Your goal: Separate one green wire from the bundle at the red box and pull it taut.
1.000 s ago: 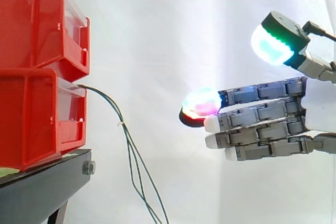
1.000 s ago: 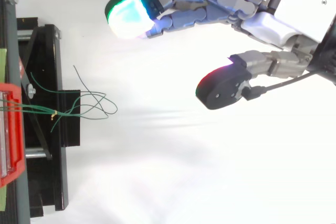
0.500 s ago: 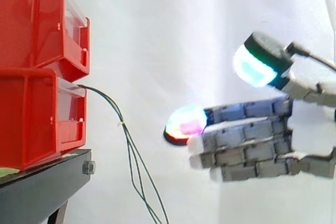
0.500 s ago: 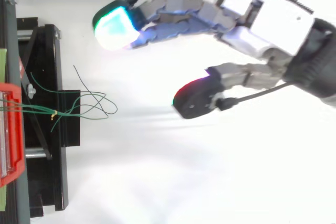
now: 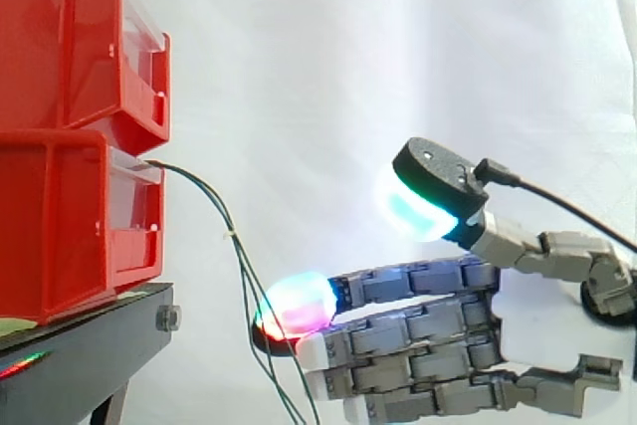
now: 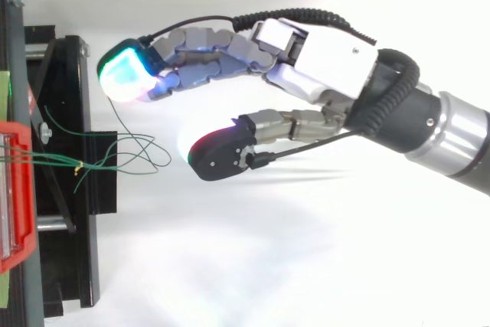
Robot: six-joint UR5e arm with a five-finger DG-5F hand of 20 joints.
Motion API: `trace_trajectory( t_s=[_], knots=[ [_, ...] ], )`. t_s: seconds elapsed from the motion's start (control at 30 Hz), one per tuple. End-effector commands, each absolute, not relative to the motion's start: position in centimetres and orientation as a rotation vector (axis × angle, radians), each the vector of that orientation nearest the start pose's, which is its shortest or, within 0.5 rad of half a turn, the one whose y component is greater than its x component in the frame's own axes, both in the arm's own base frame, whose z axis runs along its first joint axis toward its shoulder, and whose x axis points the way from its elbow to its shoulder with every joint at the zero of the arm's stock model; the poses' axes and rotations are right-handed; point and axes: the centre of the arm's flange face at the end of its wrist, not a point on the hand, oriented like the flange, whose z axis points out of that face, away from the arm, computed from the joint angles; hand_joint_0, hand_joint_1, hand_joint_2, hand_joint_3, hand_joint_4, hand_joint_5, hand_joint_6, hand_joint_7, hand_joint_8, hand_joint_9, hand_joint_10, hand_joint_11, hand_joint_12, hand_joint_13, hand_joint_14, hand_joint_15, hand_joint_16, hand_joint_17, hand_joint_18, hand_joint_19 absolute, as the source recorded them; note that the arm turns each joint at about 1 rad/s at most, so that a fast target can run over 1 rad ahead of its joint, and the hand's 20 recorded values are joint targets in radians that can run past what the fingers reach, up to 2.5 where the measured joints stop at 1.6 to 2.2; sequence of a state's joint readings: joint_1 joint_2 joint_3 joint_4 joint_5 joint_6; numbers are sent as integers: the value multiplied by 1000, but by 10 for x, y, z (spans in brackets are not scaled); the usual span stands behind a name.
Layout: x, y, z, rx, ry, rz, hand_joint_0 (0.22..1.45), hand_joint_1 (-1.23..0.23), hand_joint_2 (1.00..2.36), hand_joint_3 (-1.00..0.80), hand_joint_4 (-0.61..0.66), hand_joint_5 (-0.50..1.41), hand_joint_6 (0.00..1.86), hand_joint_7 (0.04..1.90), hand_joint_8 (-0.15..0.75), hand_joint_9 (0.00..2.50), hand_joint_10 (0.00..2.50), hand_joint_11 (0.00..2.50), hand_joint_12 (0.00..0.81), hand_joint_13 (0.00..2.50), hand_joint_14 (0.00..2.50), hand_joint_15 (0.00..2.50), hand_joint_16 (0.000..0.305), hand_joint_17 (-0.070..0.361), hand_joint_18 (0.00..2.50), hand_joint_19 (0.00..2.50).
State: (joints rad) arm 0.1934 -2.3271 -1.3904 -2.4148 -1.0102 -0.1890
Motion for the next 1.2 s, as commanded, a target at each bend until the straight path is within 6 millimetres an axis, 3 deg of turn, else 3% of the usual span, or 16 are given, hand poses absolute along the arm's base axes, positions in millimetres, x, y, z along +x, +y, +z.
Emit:
trace_trajectory(
  t_s=[0.0, 0.17, 0.7, 0.9, 1.07, 1.17],
  knots=[
    [750, -45, 158, 1189, 908, 891, 469, -599, 1000, -500, 241, -198, 502, 713, 264, 640, 4, 159, 378, 380, 0, 53, 57, 128, 287, 158],
    [761, -38, 147, 1183, 912, 889, 475, -590, 1000, -500, 247, -190, 502, 718, 264, 660, 4, 164, 377, 405, 1, 71, 56, 125, 319, 171],
    [772, -3, 159, 1105, 917, 912, 489, -587, 1000, -500, 322, -131, 503, 831, 272, 761, 7, 232, 377, 472, 4, 104, 54, 122, 393, 238],
    [780, 0, 135, 1124, 902, 934, 493, -587, 1000, -500, 318, -132, 503, 833, 275, 778, 7, 241, 378, 521, 5, 135, 54, 122, 431, 261],
    [784, 1, 141, 1121, 890, 943, 504, -584, 1000, -500, 315, -132, 503, 833, 274, 801, 8, 255, 373, 565, 6, 159, 53, 119, 484, 292],
    [793, 4, 156, 1108, 876, 947, 520, -584, 1000, -500, 312, -130, 503, 835, 270, 824, 10, 262, 373, 586, 6, 173, 51, 116, 505, 303]
  ],
)
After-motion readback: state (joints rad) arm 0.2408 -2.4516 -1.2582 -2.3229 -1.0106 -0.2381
